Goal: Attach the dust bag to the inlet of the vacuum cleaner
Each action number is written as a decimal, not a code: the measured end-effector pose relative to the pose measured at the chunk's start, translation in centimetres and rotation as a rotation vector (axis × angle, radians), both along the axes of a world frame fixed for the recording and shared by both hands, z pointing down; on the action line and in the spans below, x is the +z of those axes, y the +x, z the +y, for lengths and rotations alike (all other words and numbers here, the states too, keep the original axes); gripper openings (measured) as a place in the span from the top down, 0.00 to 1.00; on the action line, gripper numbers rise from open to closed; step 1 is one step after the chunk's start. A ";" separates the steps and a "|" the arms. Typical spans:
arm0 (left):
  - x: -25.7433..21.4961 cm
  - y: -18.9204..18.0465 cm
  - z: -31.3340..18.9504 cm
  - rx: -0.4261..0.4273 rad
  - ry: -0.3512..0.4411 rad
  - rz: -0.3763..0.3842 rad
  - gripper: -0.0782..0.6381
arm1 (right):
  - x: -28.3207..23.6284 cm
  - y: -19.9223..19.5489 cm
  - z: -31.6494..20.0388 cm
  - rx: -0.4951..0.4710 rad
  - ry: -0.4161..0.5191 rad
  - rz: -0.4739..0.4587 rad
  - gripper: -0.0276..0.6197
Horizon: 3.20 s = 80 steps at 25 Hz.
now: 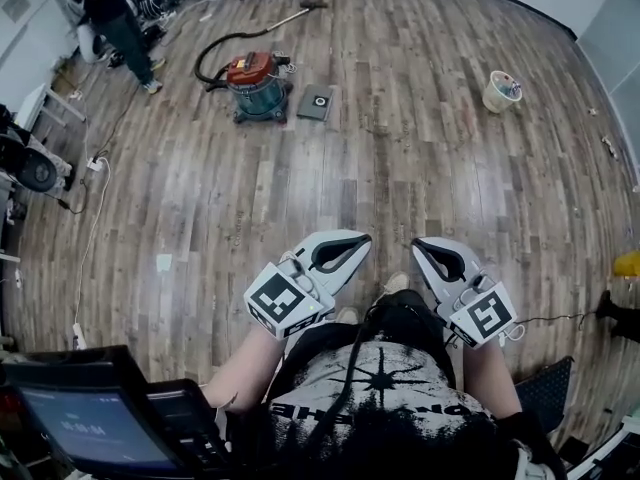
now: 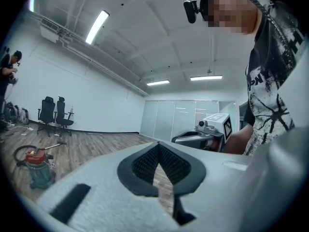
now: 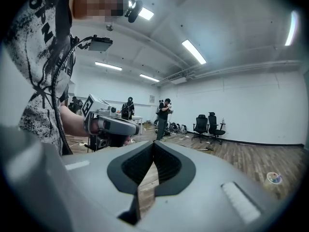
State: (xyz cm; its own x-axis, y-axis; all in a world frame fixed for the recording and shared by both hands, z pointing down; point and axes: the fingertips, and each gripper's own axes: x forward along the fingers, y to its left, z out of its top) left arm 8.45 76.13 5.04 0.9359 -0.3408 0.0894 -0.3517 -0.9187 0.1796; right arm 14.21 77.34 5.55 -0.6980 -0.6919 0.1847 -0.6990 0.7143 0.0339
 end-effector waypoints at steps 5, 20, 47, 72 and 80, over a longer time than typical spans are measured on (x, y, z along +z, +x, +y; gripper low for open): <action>1.0 2.0 -3.8 -0.024 -0.019 -0.003 0.89 | 1.3 1.9 -3.7 -0.021 -0.031 0.004 0.95; 0.5 13.9 -20.3 -0.123 0.009 -0.065 0.89 | -1.3 12.0 -21.3 -0.188 0.090 -0.044 0.95; 3.3 15.5 -45.7 -0.142 -0.009 -0.117 0.89 | 2.4 13.6 -46.6 -0.214 -0.011 -0.035 0.95; 5.3 12.4 -65.5 -0.092 -0.040 -0.055 0.89 | 2.3 9.6 -68.2 -0.208 0.018 0.033 0.95; 5.8 16.0 -74.5 -0.267 -0.061 -0.075 0.89 | 1.3 12.3 -77.8 -0.413 0.070 -0.040 0.95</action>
